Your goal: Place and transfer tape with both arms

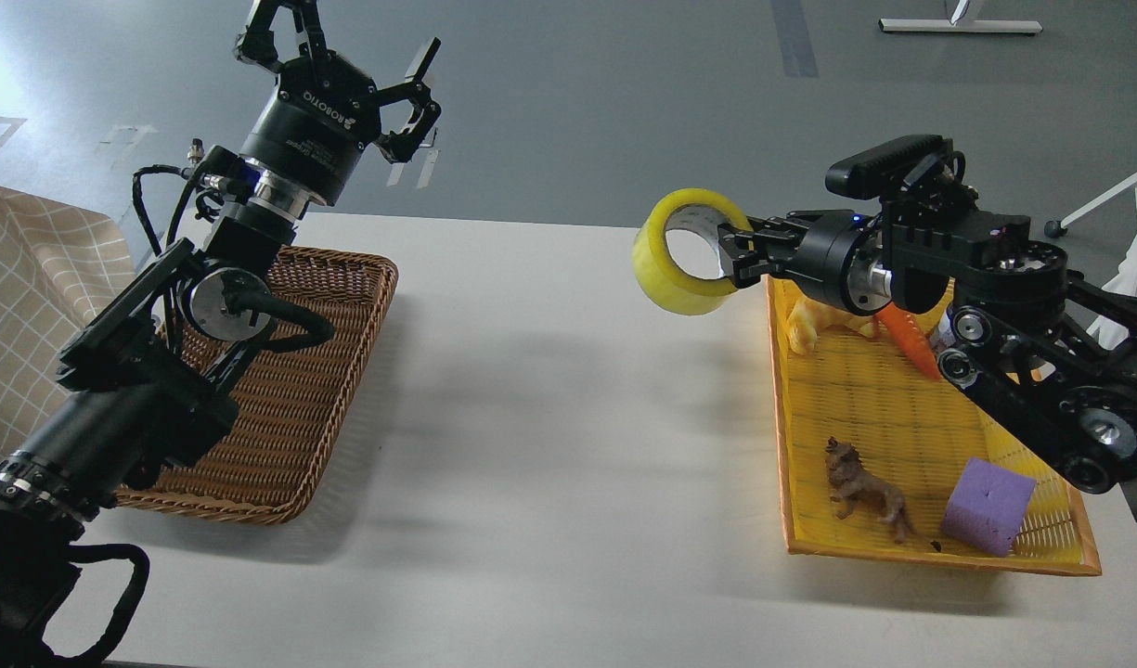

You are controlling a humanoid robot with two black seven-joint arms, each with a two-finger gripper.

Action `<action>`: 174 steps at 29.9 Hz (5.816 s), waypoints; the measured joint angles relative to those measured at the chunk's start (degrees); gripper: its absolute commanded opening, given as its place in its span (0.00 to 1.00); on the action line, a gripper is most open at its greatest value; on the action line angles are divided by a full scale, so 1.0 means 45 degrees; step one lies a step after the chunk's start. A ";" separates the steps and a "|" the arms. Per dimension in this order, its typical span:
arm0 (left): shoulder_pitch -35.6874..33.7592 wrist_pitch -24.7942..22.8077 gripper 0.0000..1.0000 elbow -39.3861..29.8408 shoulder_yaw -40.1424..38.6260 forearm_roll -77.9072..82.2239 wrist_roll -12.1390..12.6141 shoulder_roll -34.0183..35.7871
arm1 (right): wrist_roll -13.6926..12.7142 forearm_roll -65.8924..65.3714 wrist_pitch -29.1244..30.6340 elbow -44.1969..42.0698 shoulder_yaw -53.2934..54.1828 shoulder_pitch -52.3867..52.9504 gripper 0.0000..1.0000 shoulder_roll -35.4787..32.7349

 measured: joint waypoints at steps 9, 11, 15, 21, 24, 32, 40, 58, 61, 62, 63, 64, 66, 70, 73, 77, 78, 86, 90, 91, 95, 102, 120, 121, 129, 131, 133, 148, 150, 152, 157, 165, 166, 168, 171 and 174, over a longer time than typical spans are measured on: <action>-0.0007 0.0000 0.98 0.0000 0.0000 -0.0001 -0.0017 -0.0058 | 0.0008 0.0011 0.0000 -0.1889 -0.1503 0.0622 0.00 0.1918; -0.0007 0.0000 0.98 0.0000 0.0000 0.0000 -0.0017 -0.0063 | 0.0018 0.0030 0.0000 -0.2136 -0.1762 0.0661 0.00 0.2317; -0.0003 0.0000 0.98 0.0000 0.0001 0.0000 -0.0017 -0.0064 | 0.0032 0.0080 0.0000 -0.2597 -0.2198 0.0682 0.00 0.2796; 0.0023 0.0000 0.98 0.0000 0.0002 -0.0001 -0.0018 -0.0011 | 0.0040 0.0089 0.0000 -0.3459 -0.2321 0.0651 0.00 0.3491; 0.0023 0.0000 0.98 0.0000 0.0002 0.0000 -0.0018 -0.0019 | 0.0040 0.0088 0.0000 -0.3608 -0.2327 0.0643 0.00 0.3683; 0.0023 0.0000 0.98 0.0000 0.0015 -0.0001 -0.0018 -0.0063 | 0.0041 0.0111 0.0000 -0.4016 -0.2821 0.0627 0.00 0.4088; 0.0023 0.0000 0.98 0.0000 0.0003 -0.0001 -0.0032 -0.0064 | 0.0051 0.0116 0.0000 -0.4461 -0.2888 0.0549 0.02 0.4360; 0.0023 0.0000 0.98 0.0000 -0.0048 -0.0001 -0.0037 -0.0064 | 0.0081 0.0124 0.0001 -0.5000 -0.3457 0.0583 0.79 0.4812; 0.0024 0.0000 0.98 0.0000 -0.0053 -0.0001 -0.0037 -0.0064 | 0.0096 0.0144 0.0000 -0.4935 -0.3418 0.0615 0.82 0.4805; 0.0023 0.0000 0.98 0.0000 -0.0053 -0.0002 -0.0037 -0.0064 | 0.0105 0.0157 0.0001 -0.4877 -0.3411 0.0634 0.83 0.4802; 0.0023 0.0000 0.98 0.0000 -0.0055 -0.0001 -0.0037 -0.0065 | 0.0112 0.0160 0.0000 -0.4844 -0.3407 0.0655 0.83 0.4801; 0.0024 0.0000 0.98 0.0000 -0.0063 -0.0001 -0.0037 -0.0064 | 0.0118 0.0161 0.0000 -0.4822 -0.3405 0.0682 0.83 0.4800; 0.0023 0.0000 0.98 0.0000 -0.0069 -0.0001 -0.0037 -0.0044 | 0.0131 0.0166 0.0001 -0.4780 -0.3392 0.0747 0.87 0.4780; 0.0023 0.0000 0.98 0.0000 -0.0073 -0.0001 -0.0037 -0.0009 | 0.0141 0.0184 0.0001 -0.4322 -0.3233 0.0958 0.91 0.4507; 0.0024 0.0000 0.98 0.0000 -0.0072 -0.0002 -0.0037 -0.0009 | 0.0154 0.0234 0.0001 -0.3501 -0.2838 0.1118 0.96 0.3945; 0.0023 0.0000 0.98 0.0000 -0.0044 0.0000 -0.0025 -0.0010 | 0.0158 0.0895 0.0001 -0.2506 -0.2172 0.1382 0.98 0.2857; 0.0023 0.0000 0.98 0.0003 -0.0037 0.0000 -0.0015 -0.0009 | 0.0161 0.1226 0.0002 -0.2306 -0.1958 0.1432 0.98 0.2530; 0.0034 -0.0001 0.98 0.0069 -0.0047 0.0032 -0.0012 0.0010 | 0.0158 0.4527 0.0005 -0.0183 -0.0118 0.1343 0.99 -0.0316; 0.0044 0.0000 0.98 0.0085 -0.0029 0.0036 -0.0007 0.0011 | 0.0156 0.6358 0.0003 0.0107 0.1553 0.1176 0.99 -0.1119; 0.0044 0.0000 0.98 0.0085 -0.0024 0.0038 -0.0001 0.0011 | 0.0157 0.6840 0.0005 0.0116 0.2213 0.1049 0.99 -0.1179; 0.0043 0.0000 0.98 0.0096 -0.0022 0.0061 0.0001 0.0004 | 0.0188 0.8404 0.0003 0.0134 0.4927 0.0055 0.99 -0.1022; 0.0006 0.0000 0.98 0.0128 -0.0034 0.0143 0.0002 0.0052 | 0.0399 0.9186 -0.0001 0.0138 1.1126 -0.2486 0.98 0.2031; 0.0001 0.0000 0.98 0.0155 0.0111 0.0229 -0.0014 0.0052 | 0.0509 1.4478 -0.0003 0.0110 1.5301 -0.5224 0.98 0.4893; 0.0001 0.0000 0.98 0.0156 0.0150 0.0251 -0.0013 0.0060 | 0.0507 1.4605 -0.0003 0.0094 1.5350 -0.5374 0.98 0.4893; -0.0130 0.0000 0.98 0.0091 0.0177 0.2580 0.0016 0.0227 | 0.0490 1.6711 0.0002 -0.0010 1.5399 -0.6321 0.98 0.4895; -0.0197 0.0000 0.98 0.0000 0.0149 0.3597 0.0016 0.0332 | 0.0489 1.6916 0.0002 0.0004 1.5405 -0.6512 0.98 0.4894; -0.0211 0.0000 0.98 -0.0162 0.0130 0.4541 -0.0015 0.0455 | 0.0489 1.7068 0.0002 0.0068 1.5408 -0.6713 0.98 0.4894; -0.0252 0.0626 0.98 -0.3236 0.0208 1.2503 -0.0232 0.1376 | 0.0490 1.7704 0.0002 0.0067 1.5447 -0.7665 0.98 0.4894; -0.0252 0.0657 0.98 -0.3360 0.0216 1.3283 -0.0219 0.1413 | 0.0495 1.7709 0.0002 0.0067 1.5459 -0.7768 0.98 0.4894; -0.0255 0.0669 0.98 -0.3455 0.0238 1.3929 -0.0199 0.1471 | 0.0504 1.7710 0.0002 0.0067 1.5465 -0.7846 0.98 0.4894; -0.0720 0.0676 0.98 -0.3516 0.0886 1.5688 -0.0106 0.1606 | 0.0508 1.7710 0.0002 0.0076 1.5469 -0.7985 0.98 0.4894; -0.1586 0.0717 0.98 -0.3521 0.2789 1.9228 -0.0032 0.1880 | 0.0509 1.7711 0.0002 0.0101 1.5468 -0.8170 0.98 0.4894; -0.1627 0.0756 0.98 -0.3521 0.2945 1.9819 -0.0013 0.1879 | 0.0509 1.7711 0.0002 0.0100 1.5468 -0.8200 0.98 0.4894; -0.1652 0.0822 0.98 -0.3520 0.3126 2.0867 0.0024 0.1839 | 0.0509 1.7711 0.0002 0.0101 1.5473 -0.8254 0.98 0.4894; -0.1659 0.0853 0.98 -0.3519 0.3354 2.2366 0.0145 0.1757 | 0.0521 1.7712 0.0002 0.0101 1.5503 -0.8308 0.98 0.4894; -0.1662 0.0854 0.98 -0.3497 0.3783 2.3709 0.0440 0.1721 | 0.0530 1.7712 0.0002 0.0101 1.5519 -0.8337 0.98 0.4894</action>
